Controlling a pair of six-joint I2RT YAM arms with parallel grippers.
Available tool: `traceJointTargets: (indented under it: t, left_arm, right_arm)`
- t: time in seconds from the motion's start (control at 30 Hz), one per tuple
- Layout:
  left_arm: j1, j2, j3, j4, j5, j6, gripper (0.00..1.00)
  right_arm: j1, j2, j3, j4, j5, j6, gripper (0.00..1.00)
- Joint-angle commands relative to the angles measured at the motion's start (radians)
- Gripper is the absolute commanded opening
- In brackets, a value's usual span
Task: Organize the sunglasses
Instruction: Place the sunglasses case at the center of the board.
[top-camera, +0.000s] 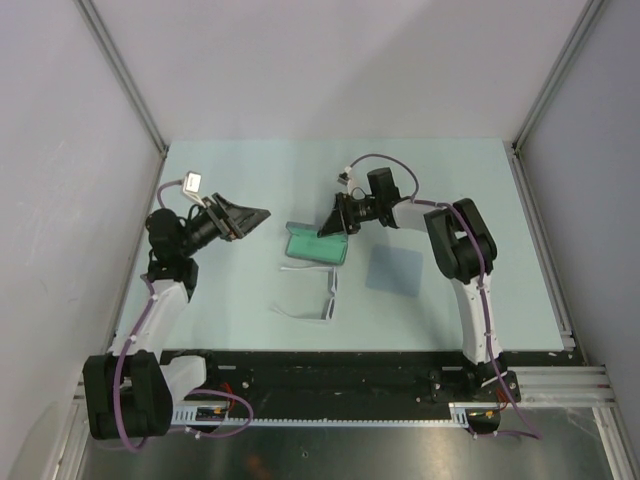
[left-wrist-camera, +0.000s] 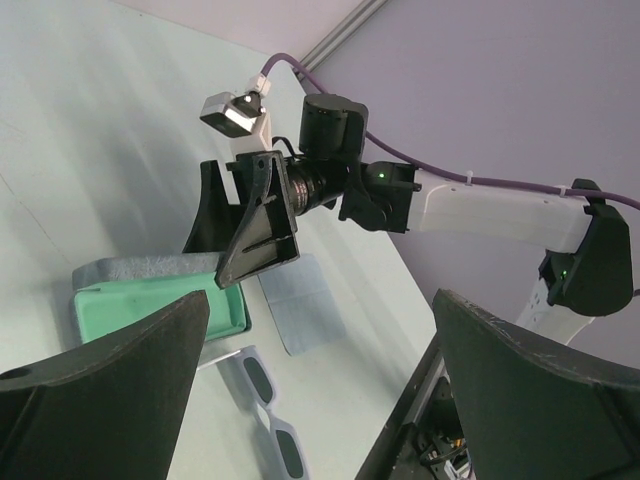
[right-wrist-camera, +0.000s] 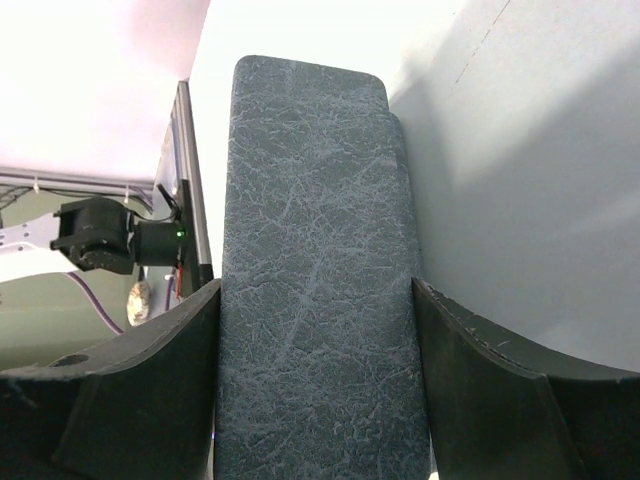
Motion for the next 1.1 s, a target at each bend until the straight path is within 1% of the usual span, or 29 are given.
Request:
traceJointTargets:
  t: [0.0,0.07,0.1,0.17,0.2,0.27,0.3,0.5,0.77,0.83,0.9,1.07]
  left_arm:
    - [0.004,-0.033,-0.004,0.008,0.026,0.022,1.0]
    - [0.004,-0.036,-0.005,0.008,0.026,0.021,1.0]
    - [0.004,-0.037,-0.005,0.007,0.024,0.021,1.0]
    - [0.002,-0.039,-0.005,0.005,0.026,0.022,1.0]
    - [0.004,-0.039,-0.005,0.007,0.026,0.021,1.0]
    - [0.004,-0.037,-0.005,0.005,0.026,0.021,1.0]
    - [0.004,-0.041,-0.005,0.004,0.024,0.021,1.0]
    - [0.002,-0.045,-0.004,0.004,0.027,0.021,1.0]
    - [0.004,-0.053,-0.008,0.002,0.015,0.025,1.0]
    - [0.002,-0.059,-0.008,0.0,0.008,0.028,1.0]
    - [0.001,-0.076,-0.011,-0.003,-0.017,0.032,1.0]
    - [-0.012,-0.099,0.01,-0.016,-0.055,0.038,1.0]
  right_arm:
    - [0.025,-0.023,0.029,-0.07,0.066,-0.105,0.62]
    - [0.034,-0.035,0.028,-0.096,0.094,-0.145,0.66]
    - [0.035,-0.04,0.029,-0.114,0.105,-0.159,0.71]
    - [0.038,-0.053,0.029,-0.124,0.128,-0.18,0.75]
    - [0.038,-0.055,0.029,-0.124,0.134,-0.181,0.79]
    - [0.038,-0.064,0.029,-0.124,0.151,-0.184,0.82]
    - [0.038,-0.07,0.029,-0.124,0.166,-0.19,0.86]
    - [0.035,-0.09,0.044,-0.205,0.22,-0.231,0.88]
    - [0.037,-0.165,0.06,-0.254,0.277,-0.266,0.89]
    - [0.035,-0.181,0.063,-0.265,0.315,-0.268,0.93]
    - [0.032,-0.211,0.058,-0.268,0.368,-0.259,0.99]
    - [0.006,-0.282,0.048,-0.253,0.448,-0.218,1.0]
